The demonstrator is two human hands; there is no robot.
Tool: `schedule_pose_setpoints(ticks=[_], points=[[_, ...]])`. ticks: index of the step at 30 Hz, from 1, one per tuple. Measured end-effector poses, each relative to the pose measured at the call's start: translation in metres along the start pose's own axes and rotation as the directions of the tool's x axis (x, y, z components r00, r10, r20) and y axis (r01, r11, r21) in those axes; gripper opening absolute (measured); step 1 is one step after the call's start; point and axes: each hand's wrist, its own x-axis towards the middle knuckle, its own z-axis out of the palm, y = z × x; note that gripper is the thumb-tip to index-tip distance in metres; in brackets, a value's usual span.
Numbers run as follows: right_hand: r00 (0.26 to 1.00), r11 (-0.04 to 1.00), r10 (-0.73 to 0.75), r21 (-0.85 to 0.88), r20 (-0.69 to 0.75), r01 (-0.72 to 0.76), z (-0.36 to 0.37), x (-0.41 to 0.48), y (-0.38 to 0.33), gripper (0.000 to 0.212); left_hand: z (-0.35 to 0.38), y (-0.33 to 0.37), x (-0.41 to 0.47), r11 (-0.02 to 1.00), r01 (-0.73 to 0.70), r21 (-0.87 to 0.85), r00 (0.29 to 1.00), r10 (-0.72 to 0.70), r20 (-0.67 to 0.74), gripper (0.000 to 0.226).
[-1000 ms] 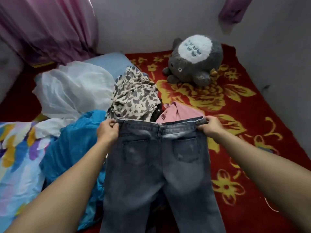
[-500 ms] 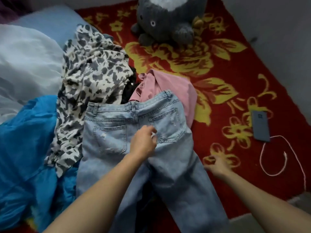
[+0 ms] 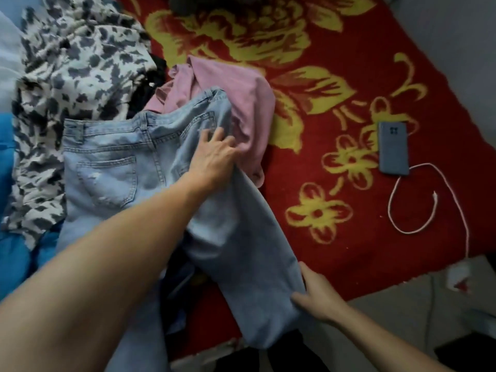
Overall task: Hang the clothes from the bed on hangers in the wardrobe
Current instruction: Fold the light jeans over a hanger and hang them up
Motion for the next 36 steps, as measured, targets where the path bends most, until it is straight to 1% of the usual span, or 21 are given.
schedule_pose_setpoints(ticks=[3,6,8,11,14,15,17,19,20,21,22,24,25,27,28,29,31,32,33,34,36], points=[[0.975,0.981,-0.184,-0.041,0.127,0.190,0.010,-0.033,-0.049,0.038,-0.037,-0.032,-0.045,1.000,0.025,0.011,0.979,-0.023,-0.201,0.029],[0.921,0.924,-0.317,-0.145,0.228,0.354,0.032,-0.056,-0.106,0.053,-0.070,-0.074,-0.106,0.991,0.122,0.047,0.961,-0.106,-0.255,0.024],[0.889,0.886,-0.382,-0.172,0.253,0.430,0.049,-0.069,-0.145,0.053,-0.083,-0.105,-0.148,0.978,0.202,0.056,0.947,-0.180,-0.266,0.025],[0.828,0.851,-0.472,-0.088,0.303,0.517,0.087,-0.081,-0.197,0.044,-0.089,-0.145,-0.206,0.949,0.316,-0.012,0.923,-0.310,-0.230,0.015],[0.795,0.845,-0.465,-0.071,0.389,0.530,0.143,-0.073,-0.231,0.054,-0.072,-0.178,-0.248,0.890,0.443,-0.106,0.878,-0.454,-0.151,0.008],[0.791,0.846,-0.453,-0.082,0.412,0.527,0.163,-0.067,-0.241,0.056,-0.062,-0.188,-0.257,0.869,0.477,-0.134,0.863,-0.492,-0.116,0.011],[0.774,0.852,-0.427,-0.079,0.468,0.518,0.201,-0.055,-0.258,0.054,-0.034,-0.206,-0.273,0.824,0.530,-0.201,0.839,-0.544,-0.016,0.030],[0.759,0.868,-0.377,-0.085,0.530,0.490,0.233,-0.044,-0.268,0.063,-0.007,-0.213,-0.290,0.754,0.587,-0.294,0.801,-0.594,0.073,0.046],[0.766,0.877,-0.352,-0.095,0.538,0.470,0.245,-0.038,-0.268,0.066,0.007,-0.214,-0.299,0.710,0.621,-0.331,0.771,-0.630,0.096,0.046],[0.793,0.884,-0.340,-0.114,0.506,0.452,0.252,-0.031,-0.267,0.063,0.022,-0.213,-0.309,0.663,0.659,-0.354,0.735,-0.668,0.119,0.043],[0.836,0.892,-0.352,-0.121,0.421,0.436,0.255,-0.023,-0.265,0.055,0.038,-0.211,-0.319,0.616,0.695,-0.371,0.700,-0.699,0.149,0.037],[0.920,0.913,-0.381,-0.116,0.092,0.390,0.247,-0.006,-0.255,0.034,0.068,-0.202,-0.339,0.514,0.747,-0.421,0.643,-0.718,0.266,0.023],[0.927,0.930,-0.362,-0.107,-0.099,0.352,0.237,0.001,-0.250,0.025,0.080,-0.194,-0.347,0.459,0.766,-0.450,0.622,-0.707,0.337,0.018],[0.873,0.964,-0.266,-0.126,-0.407,0.235,0.210,0.011,-0.233,0.011,0.101,-0.170,-0.362,0.397,0.777,-0.489,0.611,-0.665,0.430,0.015],[0.858,0.972,-0.219,-0.178,-0.464,0.152,0.197,0.014,-0.220,0.010,0.110,-0.154,-0.369,0.398,0.773,-0.495,0.621,-0.638,0.456,0.015],[0.884,0.957,-0.188,-0.280,-0.429,0.067,0.190,0.017,-0.205,0.014,0.119,-0.136,-0.376,0.426,0.756,-0.497,0.647,-0.599,0.471,0.015],[0.983,0.823,-0.071,-0.566,-0.169,-0.038,0.190,0.018,-0.176,0.040,0.137,-0.097,-0.390,0.568,0.659,-0.493,0.749,-0.444,0.491,0.014],[0.998,0.734,0.009,-0.677,-0.068,-0.053,0.195,0.015,-0.164,0.051,0.144,-0.078,-0.399,0.655,0.581,-0.483,0.798,-0.342,0.497,0.017],[0.999,0.662,0.047,-0.748,-0.022,-0.048,0.203,0.011,-0.154,0.052,0.151,-0.063,-0.408,0.739,0.503,-0.448,0.825,-0.255,0.504,0.020],[0.999,0.617,0.040,-0.786,-0.016,-0.037,0.211,0.007,-0.149,0.046,0.155,-0.052,-0.418,0.812,0.431,-0.392,0.839,-0.202,0.505,0.022],[0.998,0.606,-0.039,-0.796,-0.040,-0.008,0.222,-0.009,-0.152,0.027,0.158,-0.043,-0.435,0.892,0.342,-0.294,0.858,-0.169,0.486,0.025]])
